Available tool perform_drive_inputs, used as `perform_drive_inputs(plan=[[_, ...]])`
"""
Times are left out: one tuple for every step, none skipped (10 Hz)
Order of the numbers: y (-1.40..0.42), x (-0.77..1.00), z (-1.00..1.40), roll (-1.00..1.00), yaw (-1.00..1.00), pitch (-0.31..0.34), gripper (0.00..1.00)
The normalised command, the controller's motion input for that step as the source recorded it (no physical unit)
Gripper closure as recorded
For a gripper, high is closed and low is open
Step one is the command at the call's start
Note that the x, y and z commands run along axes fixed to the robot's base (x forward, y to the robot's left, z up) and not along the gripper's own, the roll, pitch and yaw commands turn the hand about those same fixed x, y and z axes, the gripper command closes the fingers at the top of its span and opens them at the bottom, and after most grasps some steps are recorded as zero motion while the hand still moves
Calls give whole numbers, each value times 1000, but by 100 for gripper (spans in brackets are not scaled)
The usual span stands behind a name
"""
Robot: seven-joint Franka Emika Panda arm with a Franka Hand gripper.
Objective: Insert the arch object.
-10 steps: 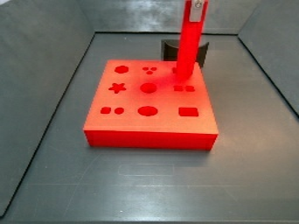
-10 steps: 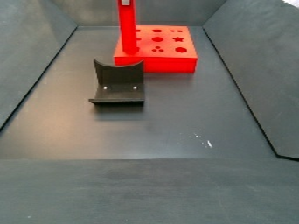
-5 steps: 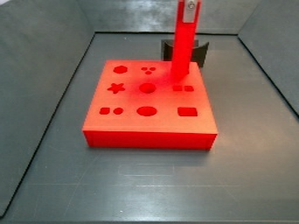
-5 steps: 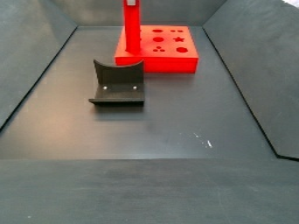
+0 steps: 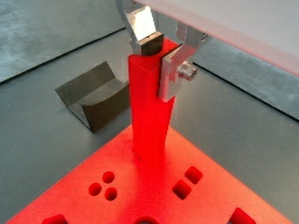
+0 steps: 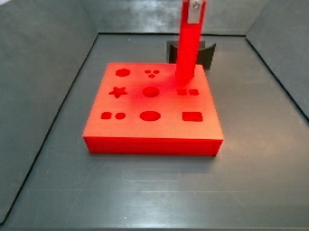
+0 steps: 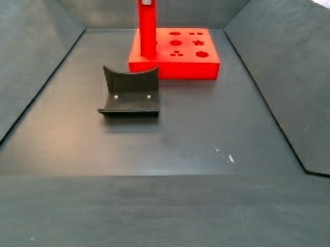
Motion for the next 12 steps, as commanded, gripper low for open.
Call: perform_drive_inputs(plan=[[74, 0, -223, 20, 0, 16, 100], [94, 0, -234, 19, 0, 19, 100], [157, 0, -246, 0, 0, 11, 100], [69, 0, -257, 23, 0, 0, 100], [-11, 0, -389, 127, 0, 21, 100], [-69, 0, -520, 161, 0, 87, 100], [-103, 14, -643, 196, 0, 119, 100], [-134, 40, -700, 220, 0, 136, 100], [-140, 54, -691, 220, 0, 149, 100], [-131, 29, -717, 191, 0, 156, 100], [-43, 20, -386, 0, 0, 149, 100], [0, -6, -146, 0, 0, 61, 100]])
